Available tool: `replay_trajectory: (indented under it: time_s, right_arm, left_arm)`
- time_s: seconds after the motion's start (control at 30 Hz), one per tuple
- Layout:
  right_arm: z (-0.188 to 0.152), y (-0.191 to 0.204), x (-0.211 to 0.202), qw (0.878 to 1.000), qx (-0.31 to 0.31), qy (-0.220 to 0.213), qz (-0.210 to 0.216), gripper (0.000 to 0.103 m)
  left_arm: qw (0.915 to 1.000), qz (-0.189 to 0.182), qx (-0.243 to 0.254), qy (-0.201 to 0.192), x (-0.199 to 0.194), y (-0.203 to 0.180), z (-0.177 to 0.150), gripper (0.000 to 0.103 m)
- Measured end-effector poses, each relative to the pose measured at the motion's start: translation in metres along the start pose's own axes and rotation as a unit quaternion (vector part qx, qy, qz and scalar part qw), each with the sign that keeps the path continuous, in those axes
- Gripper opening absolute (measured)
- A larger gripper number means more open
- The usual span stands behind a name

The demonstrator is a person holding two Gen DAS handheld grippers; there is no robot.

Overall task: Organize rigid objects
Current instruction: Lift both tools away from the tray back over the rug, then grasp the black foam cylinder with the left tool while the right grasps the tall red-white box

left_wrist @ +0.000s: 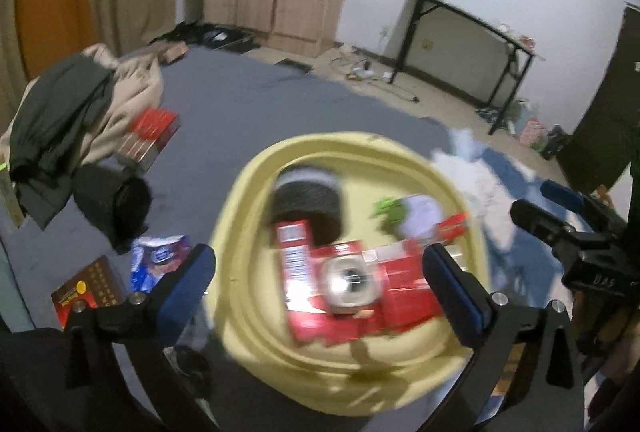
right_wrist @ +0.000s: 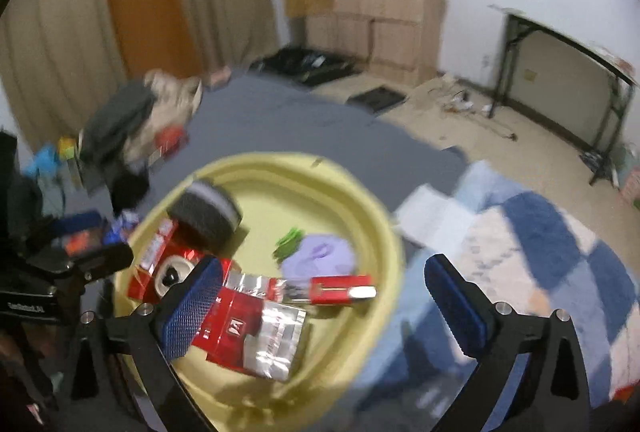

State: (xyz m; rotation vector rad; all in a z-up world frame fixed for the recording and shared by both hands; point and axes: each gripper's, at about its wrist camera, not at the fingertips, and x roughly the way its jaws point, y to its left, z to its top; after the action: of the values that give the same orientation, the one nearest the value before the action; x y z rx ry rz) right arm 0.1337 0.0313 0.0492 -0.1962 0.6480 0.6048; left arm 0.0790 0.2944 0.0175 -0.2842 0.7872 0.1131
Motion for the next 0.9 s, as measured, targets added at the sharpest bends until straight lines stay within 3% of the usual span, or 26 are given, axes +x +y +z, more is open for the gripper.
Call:
replay_trajectory:
  time_s: [0.2, 0.33, 0.4, 0.47, 0.6, 0.67, 0.7, 0.83, 0.9]
  right_arm:
    - [-0.038, -0.073, -0.13, 0.995, 0.055, -0.052, -0.07, 0.103]
    - [-0.091, -0.132, -0.25, 0.985, 0.109, -0.065, -0.12, 0.103]
    - [-0.119, -0.155, -0.304, 0.978, 0.126, -0.073, -0.147, 0.103]
    - [-0.149, -0.178, -0.349, 0.973, 0.133, -0.069, -0.174, 0.103]
    - [-0.195, -0.196, -0.378, 0.968, 0.151, -0.064, -0.191, 0.103]
    - [-0.231, -0.2, -0.377, 0.959, 0.163, -0.064, -0.223, 0.103]
    - [-0.234, -0.198, -0.372, 0.953, 0.181, -0.046, -0.237, 0.103]
    - [-0.252, -0.223, -0.36, 0.929, 0.321, -0.008, -0.183, 0.103]
    - [-0.253, -0.228, -0.357, 0.928, 0.335, -0.013, -0.164, 0.103]
  left_arm:
    - [0.997, -0.076, 0.012, -0.007, -0.04, -0.085, 0.009, 0.103]
    - [0.9882, -0.145, 0.019, 0.045, -0.057, -0.153, -0.005, 0.103]
    - [0.9853, -0.159, 0.047, 0.04, -0.073, -0.186, -0.017, 0.103]
    - [0.9851, -0.151, 0.077, 0.032, -0.089, -0.22, -0.034, 0.103]
    - [0.982, -0.166, 0.087, 0.026, -0.097, -0.263, -0.076, 0.103]
    - [0.9829, -0.157, 0.094, 0.019, -0.094, -0.275, -0.1, 0.103]
    - [0.9836, -0.145, 0.106, 0.017, -0.09, -0.28, -0.114, 0.103]
    - [0.9776, -0.117, 0.174, 0.022, -0.08, -0.297, -0.143, 0.103]
    - [0.9746, -0.11, 0.194, 0.022, -0.077, -0.301, -0.151, 0.103]
